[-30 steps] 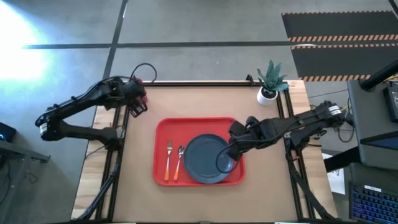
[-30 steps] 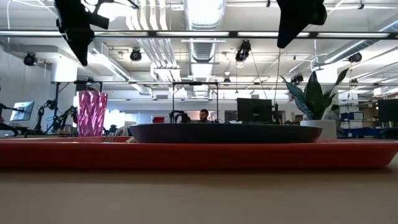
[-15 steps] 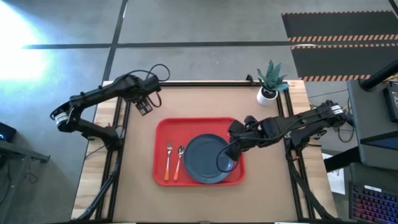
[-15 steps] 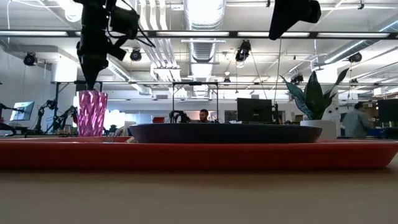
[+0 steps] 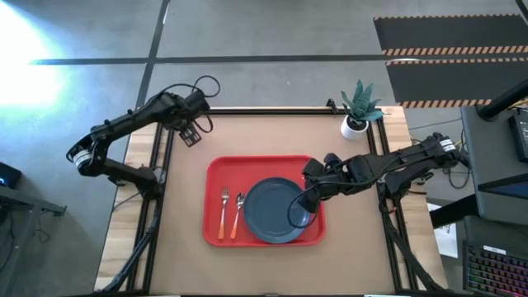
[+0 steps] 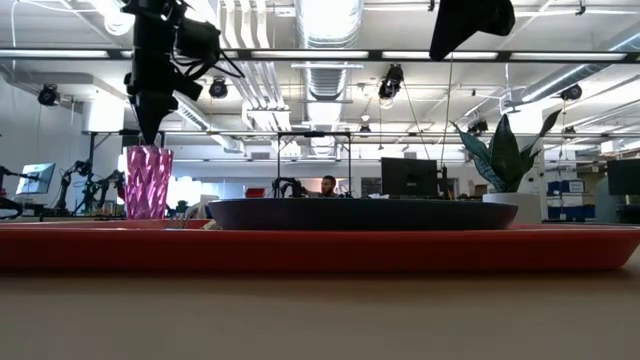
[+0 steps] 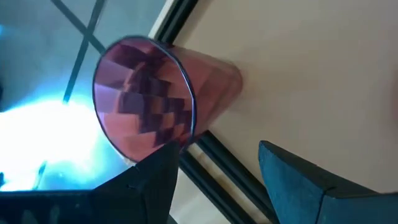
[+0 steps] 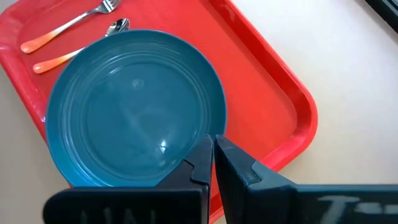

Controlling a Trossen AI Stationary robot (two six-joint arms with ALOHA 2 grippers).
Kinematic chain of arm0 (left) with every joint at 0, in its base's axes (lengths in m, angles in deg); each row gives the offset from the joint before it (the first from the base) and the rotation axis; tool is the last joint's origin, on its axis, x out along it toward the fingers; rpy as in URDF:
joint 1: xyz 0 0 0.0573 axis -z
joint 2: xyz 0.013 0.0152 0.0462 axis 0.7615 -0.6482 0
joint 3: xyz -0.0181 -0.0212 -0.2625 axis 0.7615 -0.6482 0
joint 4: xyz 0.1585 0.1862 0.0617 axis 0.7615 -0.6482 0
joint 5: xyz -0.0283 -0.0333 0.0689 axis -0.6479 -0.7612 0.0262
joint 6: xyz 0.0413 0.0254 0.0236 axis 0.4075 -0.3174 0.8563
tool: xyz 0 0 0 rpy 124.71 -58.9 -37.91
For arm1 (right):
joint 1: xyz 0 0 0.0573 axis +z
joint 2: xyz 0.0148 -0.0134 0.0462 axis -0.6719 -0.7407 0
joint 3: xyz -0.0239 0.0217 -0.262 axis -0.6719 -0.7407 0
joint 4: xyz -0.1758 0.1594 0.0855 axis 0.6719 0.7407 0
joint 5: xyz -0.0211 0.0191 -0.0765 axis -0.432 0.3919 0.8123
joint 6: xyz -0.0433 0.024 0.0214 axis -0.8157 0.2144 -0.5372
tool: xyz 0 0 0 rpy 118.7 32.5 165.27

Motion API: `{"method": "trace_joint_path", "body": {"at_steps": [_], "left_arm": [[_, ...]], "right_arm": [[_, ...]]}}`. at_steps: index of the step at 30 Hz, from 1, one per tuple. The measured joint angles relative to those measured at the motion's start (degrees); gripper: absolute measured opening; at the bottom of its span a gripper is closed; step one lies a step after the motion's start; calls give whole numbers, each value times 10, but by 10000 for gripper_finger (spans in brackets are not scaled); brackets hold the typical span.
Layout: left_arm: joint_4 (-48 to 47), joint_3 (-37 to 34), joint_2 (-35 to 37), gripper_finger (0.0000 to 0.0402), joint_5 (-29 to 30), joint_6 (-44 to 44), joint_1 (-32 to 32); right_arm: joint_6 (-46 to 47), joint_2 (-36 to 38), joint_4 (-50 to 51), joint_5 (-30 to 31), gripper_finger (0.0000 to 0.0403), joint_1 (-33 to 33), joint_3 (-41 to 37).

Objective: Pick and place plate/cup/fork/spoon on tray
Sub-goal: Put the red glass on the orange serving tray to the top right of the blue plate

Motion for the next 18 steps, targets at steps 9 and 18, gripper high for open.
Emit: {"method": "trace_joint_path", "body": {"at_steps": [9, 18], "left_arm": [[33, -1, -2, 203, -28, 37, -39], [34, -4, -33, 203, -40, 62, -68]], "right_arm": [[0, 0, -11, 0, 9, 0, 0], [-3, 2, -15, 0, 9, 0, 0]]}}
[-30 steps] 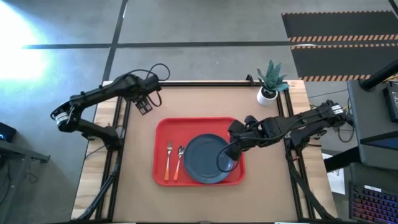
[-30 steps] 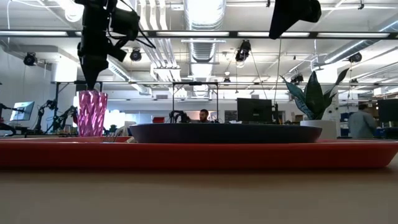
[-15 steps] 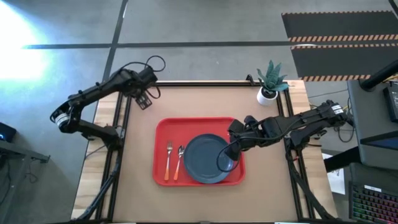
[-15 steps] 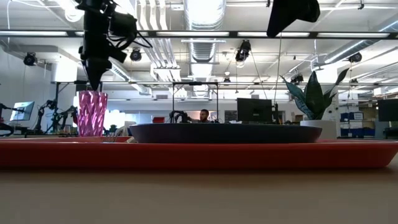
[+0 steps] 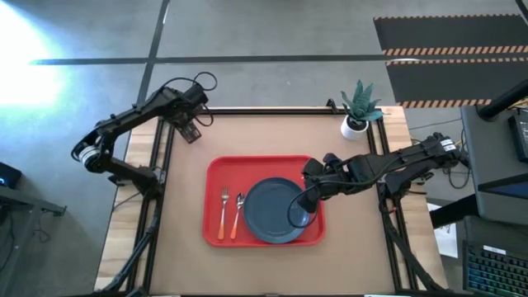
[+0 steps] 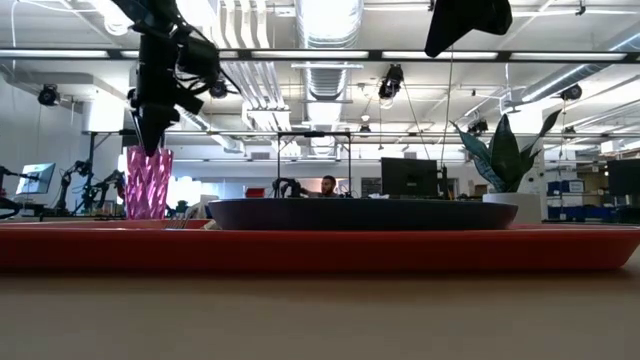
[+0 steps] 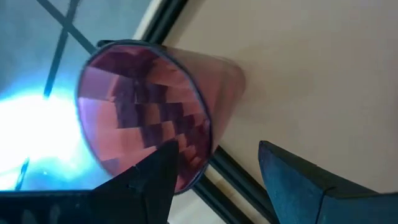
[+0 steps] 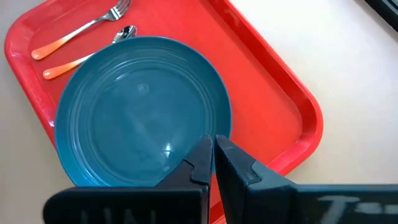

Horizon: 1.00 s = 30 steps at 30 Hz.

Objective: Pick and place plate/cup/fork/spoon on tray
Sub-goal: Put the red glass on the orange serving tray to the top right of the blue plate

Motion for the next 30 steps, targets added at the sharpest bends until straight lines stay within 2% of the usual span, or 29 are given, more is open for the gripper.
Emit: {"method": "trace_joint_path", "body": {"at_steps": [9, 12, 16, 22, 30], "left_arm": [[-6, -3, -45, 202, -22, 17, -1], [-6, -3, -57, 190, -21, 17, -1], [-6, -3, -64, 141, -16, 19, -1], [-2, -1, -63, 15, -11, 20, -1], [8, 9, -44, 1, -9, 30, -1]], "right_arm": [[-2, 1, 0, 5, 9, 0, 0], [-2, 1, 0, 6, 9, 0, 0], [-2, 1, 0, 10, 9, 0, 0], [-9, 4, 0, 14, 9, 0, 0], [-17, 5, 0, 16, 9, 0, 11]]}}
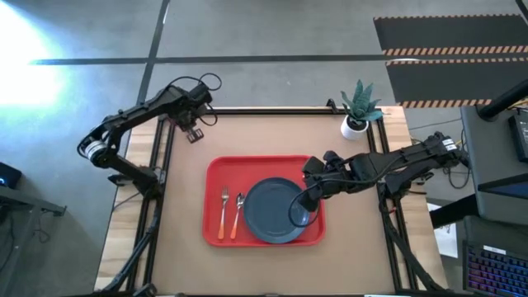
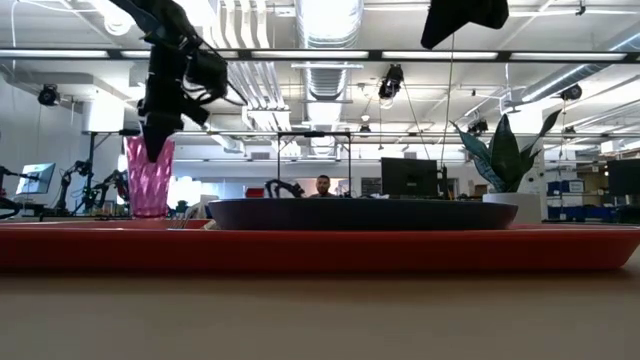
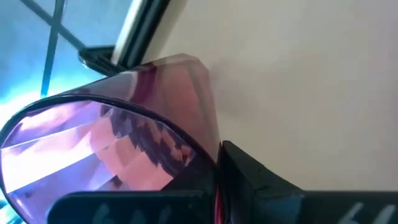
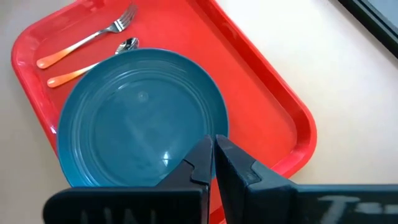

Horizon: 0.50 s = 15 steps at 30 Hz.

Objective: Pick and place plate/cup/fork/spoon on tray
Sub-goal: Put the red glass on the orange serving tray to the top right of the blue plate

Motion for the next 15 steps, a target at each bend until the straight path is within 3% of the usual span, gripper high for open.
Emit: {"method": "trace_joint_path", "body": {"at_steps": [8, 12, 15], "left_arm": [[61, 86, 19, 1, -114, -5, 33], [104, 154, -5, 1, -192, -32, 58], [94, 203, -41, 0, -215, -45, 83]], "right_arm": [[0, 3, 0, 12, 9, 0, 0], [0, 4, 0, 14, 9, 0, 0], [0, 4, 0, 14, 9, 0, 0]]}}
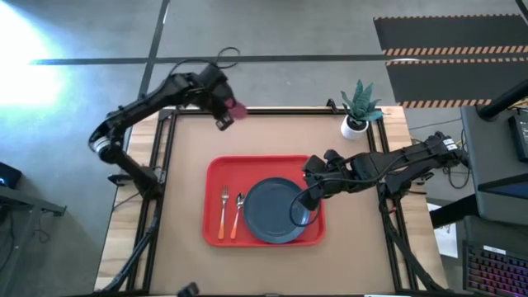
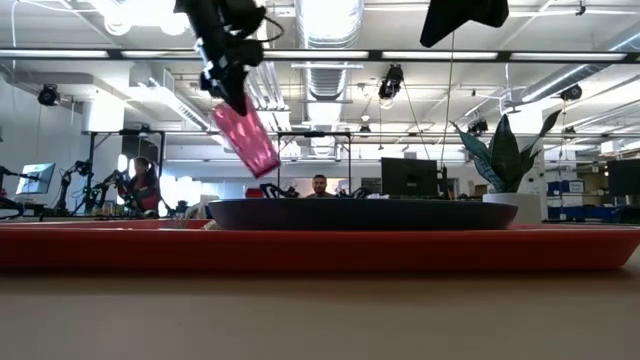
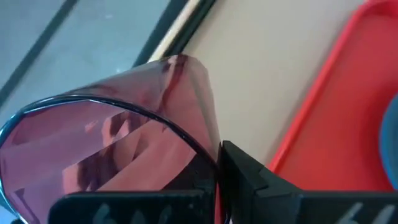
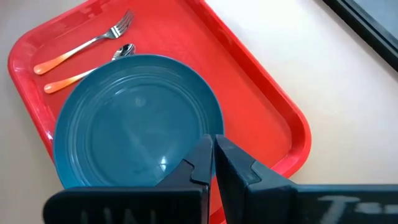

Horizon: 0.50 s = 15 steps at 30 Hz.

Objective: Pick and place plate/cup/fork/spoon on tray
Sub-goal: Put the red glass on the orange serving tray to the top right of the blue plate

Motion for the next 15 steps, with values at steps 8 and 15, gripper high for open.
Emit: {"method": "trace_joint_path", "body": {"at_steps": [8, 15], "left_arm": [[-113, 115, -154, 0, -9, 32, 61], [-161, 188, -229, 0, -14, 59, 97]], "right_arm": [[-8, 1, 1, 0, 9, 0, 0], [-16, 2, 5, 0, 9, 6, 0]]}}
